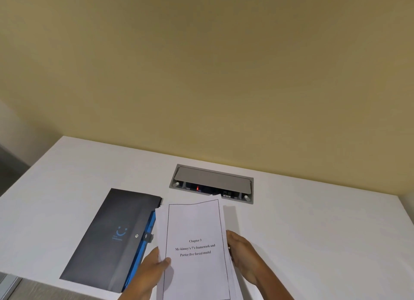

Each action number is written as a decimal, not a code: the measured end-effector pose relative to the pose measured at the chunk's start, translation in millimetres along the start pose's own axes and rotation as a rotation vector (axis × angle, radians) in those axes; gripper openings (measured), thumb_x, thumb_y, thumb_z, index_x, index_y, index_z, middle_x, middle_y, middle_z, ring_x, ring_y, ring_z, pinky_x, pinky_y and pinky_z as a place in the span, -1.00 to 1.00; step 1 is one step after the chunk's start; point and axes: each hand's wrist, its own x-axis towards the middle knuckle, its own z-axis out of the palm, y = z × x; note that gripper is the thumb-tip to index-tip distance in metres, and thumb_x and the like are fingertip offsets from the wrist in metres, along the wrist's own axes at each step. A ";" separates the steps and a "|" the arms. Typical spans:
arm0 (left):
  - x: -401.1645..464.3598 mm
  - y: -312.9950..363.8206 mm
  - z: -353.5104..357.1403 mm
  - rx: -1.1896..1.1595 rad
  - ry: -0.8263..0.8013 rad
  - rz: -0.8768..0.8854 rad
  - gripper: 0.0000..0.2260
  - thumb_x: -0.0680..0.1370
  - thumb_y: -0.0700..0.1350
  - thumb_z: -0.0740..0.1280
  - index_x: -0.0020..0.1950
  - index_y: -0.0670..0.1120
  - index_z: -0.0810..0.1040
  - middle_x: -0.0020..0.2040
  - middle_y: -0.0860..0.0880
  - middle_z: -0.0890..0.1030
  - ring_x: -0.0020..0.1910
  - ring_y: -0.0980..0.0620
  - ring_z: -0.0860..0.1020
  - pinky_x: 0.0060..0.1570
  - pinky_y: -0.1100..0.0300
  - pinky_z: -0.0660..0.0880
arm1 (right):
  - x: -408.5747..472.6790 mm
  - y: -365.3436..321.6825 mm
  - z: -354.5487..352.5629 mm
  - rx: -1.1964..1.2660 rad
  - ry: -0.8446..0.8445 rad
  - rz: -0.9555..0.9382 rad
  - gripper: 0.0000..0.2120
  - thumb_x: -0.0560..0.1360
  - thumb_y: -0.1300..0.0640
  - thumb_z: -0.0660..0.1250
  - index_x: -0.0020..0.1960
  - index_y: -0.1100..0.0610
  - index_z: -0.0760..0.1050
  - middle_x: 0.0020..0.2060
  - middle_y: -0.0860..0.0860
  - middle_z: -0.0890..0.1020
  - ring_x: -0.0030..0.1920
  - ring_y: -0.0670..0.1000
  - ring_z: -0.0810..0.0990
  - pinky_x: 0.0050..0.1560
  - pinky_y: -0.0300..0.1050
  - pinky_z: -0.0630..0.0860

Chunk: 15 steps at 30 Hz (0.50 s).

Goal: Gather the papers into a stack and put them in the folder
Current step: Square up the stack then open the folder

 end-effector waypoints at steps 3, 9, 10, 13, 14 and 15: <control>-0.8 9.4 8.0 0.020 -0.008 0.058 -0.60 0.67 -0.14 0.21 0.51 -0.08 0.28 0.50 -0.06 0.40 0.42 -0.11 0.38 0.46 -0.09 0.30 | 4.2 -3.9 -3.2 0.062 0.047 0.045 -0.54 0.67 -0.34 0.12 0.39 -0.13 0.54 0.36 -0.15 0.63 0.38 -0.07 0.58 0.57 0.09 0.35; 1.3 33.5 26.9 -0.014 0.023 0.137 -0.66 0.68 -0.14 0.15 0.47 0.00 0.29 0.54 -0.03 0.33 0.45 -0.07 0.35 0.39 0.02 0.32 | 0.2 -11.8 3.6 -0.087 0.299 -0.201 -0.73 0.60 0.19 0.43 0.24 -0.07 0.55 0.19 -0.10 0.71 0.25 -0.04 0.67 0.08 -0.22 0.57; -0.5 39.9 30.6 -0.028 0.034 0.165 -0.75 0.69 -0.16 0.14 0.35 0.06 0.33 0.47 -0.03 0.40 0.35 -0.04 0.41 0.31 0.06 0.37 | -1.0 -13.2 4.4 -0.096 0.336 -0.243 -0.71 0.60 0.24 0.41 0.23 -0.07 0.55 0.16 -0.11 0.71 0.22 -0.07 0.68 0.07 -0.24 0.57; 1.2 53.3 40.4 -0.092 0.094 0.261 -0.73 0.69 -0.16 0.13 0.37 0.06 0.35 0.38 0.01 0.48 0.29 -0.02 0.45 0.32 0.02 0.43 | -4.0 -15.9 6.5 -0.049 0.441 -0.344 -0.68 0.60 0.30 0.38 0.21 -0.08 0.57 0.06 -0.14 0.75 0.03 -0.22 0.72 -0.04 -0.28 0.61; 1.9 56.7 43.2 -0.123 0.105 0.285 -0.67 0.69 -0.15 0.13 0.44 0.08 0.33 0.36 0.02 0.49 0.31 -0.04 0.46 0.34 -0.04 0.46 | -2.3 -13.2 3.9 -0.030 0.467 -0.369 -0.67 0.61 0.31 0.38 0.21 -0.08 0.58 0.05 -0.13 0.77 0.02 -0.21 0.73 -0.01 -0.25 0.63; 3.1 59.4 45.5 -0.159 0.109 0.304 -0.64 0.69 -0.14 0.13 0.47 0.12 0.30 0.33 0.04 0.51 0.30 -0.05 0.48 0.31 -0.05 0.49 | -3.8 -12.4 3.9 0.005 0.477 -0.391 -0.66 0.61 0.32 0.39 0.24 -0.07 0.59 0.05 -0.12 0.78 0.04 -0.17 0.74 0.05 -0.19 0.65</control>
